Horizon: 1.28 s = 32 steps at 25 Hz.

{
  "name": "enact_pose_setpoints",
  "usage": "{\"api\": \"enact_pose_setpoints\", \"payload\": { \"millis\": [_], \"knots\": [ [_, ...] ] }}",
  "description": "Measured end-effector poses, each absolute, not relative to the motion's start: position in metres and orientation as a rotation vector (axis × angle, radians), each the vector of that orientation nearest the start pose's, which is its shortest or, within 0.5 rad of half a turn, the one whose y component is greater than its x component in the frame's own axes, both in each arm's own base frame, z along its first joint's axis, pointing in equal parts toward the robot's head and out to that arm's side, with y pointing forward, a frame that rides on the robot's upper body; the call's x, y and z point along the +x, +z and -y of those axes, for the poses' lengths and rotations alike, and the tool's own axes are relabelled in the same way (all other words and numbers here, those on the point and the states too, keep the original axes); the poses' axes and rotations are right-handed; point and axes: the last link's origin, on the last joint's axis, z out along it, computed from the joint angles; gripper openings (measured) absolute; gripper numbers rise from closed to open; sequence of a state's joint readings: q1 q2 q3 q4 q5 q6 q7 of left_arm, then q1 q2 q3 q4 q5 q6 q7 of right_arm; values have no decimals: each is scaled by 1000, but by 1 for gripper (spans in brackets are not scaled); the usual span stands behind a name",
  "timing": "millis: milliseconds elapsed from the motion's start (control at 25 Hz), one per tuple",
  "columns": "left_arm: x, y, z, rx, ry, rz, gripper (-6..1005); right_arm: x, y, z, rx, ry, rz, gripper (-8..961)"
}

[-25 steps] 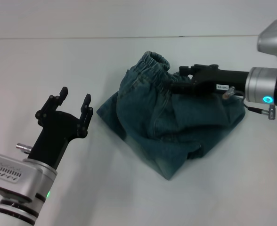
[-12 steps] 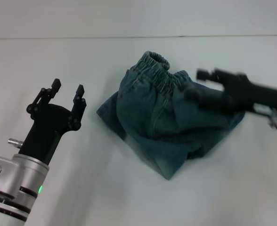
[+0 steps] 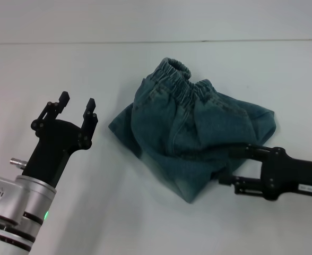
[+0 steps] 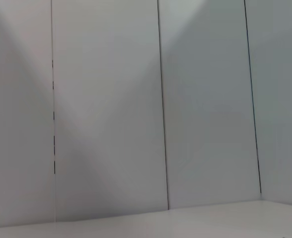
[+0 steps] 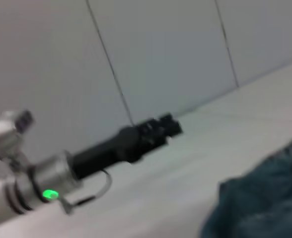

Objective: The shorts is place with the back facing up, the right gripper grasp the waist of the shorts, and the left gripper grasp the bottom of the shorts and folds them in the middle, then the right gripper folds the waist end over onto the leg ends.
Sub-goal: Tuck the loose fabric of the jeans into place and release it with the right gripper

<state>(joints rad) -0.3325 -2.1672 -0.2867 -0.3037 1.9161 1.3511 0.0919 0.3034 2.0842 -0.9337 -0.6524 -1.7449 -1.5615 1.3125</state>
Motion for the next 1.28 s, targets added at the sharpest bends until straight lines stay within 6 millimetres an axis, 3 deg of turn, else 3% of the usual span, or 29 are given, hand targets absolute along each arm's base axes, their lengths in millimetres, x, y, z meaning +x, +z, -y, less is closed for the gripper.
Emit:
{"api": "enact_pose_setpoints", "payload": {
  "millis": [400, 680, 880, 1080, 1280],
  "knots": [
    [-276, -91, -265, -1758, -786, 429, 532, 278, -39, -336, -2589, 619, -833, 875],
    [-276, -91, -266, -1765, -780, 430, 533, 257, -43, -369, -2530, 601, -865, 882],
    [-276, -93, -266, -1774, -781, 427, 531, 237, -43, -384, -2532, 627, -845, 887],
    [-276, -93, -266, -1776, -781, 425, 532, 229, -46, -401, -2504, 546, -833, 892],
    [-275, -93, -266, -1777, -783, 422, 533, 223, -49, -395, -2566, 551, -797, 897]
  ]
}}
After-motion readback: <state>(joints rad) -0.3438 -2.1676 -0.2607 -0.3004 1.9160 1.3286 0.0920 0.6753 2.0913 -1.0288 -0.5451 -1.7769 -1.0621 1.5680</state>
